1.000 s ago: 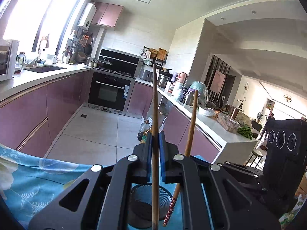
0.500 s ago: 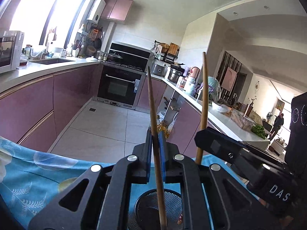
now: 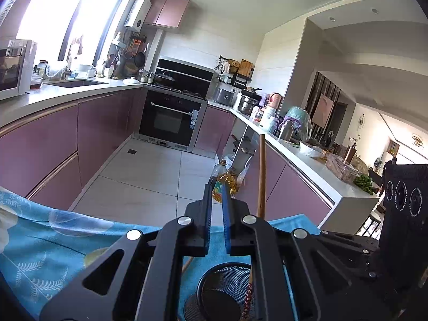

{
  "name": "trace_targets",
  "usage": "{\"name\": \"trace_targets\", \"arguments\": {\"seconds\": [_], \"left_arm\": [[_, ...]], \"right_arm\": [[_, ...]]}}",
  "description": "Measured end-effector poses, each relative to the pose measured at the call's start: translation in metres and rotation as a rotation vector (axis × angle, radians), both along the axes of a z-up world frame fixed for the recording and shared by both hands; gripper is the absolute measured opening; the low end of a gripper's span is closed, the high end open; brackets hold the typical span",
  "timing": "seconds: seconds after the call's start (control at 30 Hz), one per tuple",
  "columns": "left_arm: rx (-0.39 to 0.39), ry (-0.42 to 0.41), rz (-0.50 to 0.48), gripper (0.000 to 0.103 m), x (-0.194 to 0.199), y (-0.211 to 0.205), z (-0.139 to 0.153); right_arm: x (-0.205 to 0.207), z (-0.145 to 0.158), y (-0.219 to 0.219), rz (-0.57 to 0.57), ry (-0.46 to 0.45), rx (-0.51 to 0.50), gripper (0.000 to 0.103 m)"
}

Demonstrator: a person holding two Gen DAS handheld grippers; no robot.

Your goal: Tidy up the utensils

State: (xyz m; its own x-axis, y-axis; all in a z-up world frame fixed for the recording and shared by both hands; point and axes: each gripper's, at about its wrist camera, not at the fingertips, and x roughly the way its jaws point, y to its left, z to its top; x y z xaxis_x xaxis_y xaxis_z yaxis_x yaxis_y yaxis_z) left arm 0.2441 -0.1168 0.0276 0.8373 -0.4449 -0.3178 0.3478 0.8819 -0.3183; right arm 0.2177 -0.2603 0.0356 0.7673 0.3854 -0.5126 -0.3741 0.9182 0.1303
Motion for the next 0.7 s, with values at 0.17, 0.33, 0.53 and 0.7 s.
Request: {"name": "trace_targets", "arguments": {"seconds": [0.17,0.33,0.53,0.7], "left_arm": [[0.0,0.013,-0.015,0.008,-0.001,0.005,-0.006],[0.03,0.02,-0.029,0.01,-0.004,0.021,-0.008],[0.082,0.077,0.006,0.029,-0.003,0.047,-0.025],[0.157,0.18,0.007,0.031,0.008,0.066,-0.054]], "right_arm": [[0.0,-0.008,0.001,0.002,0.022,-0.008,0.006],[0.0,-0.014,-0.003,0.009,0.047,-0.01,0.006],[-0.001,-0.022,-0.003,0.005,0.068,-0.021,0.012],[-0.007,-0.021,0.004,0.013,0.054,-0.04,0.017]]}}
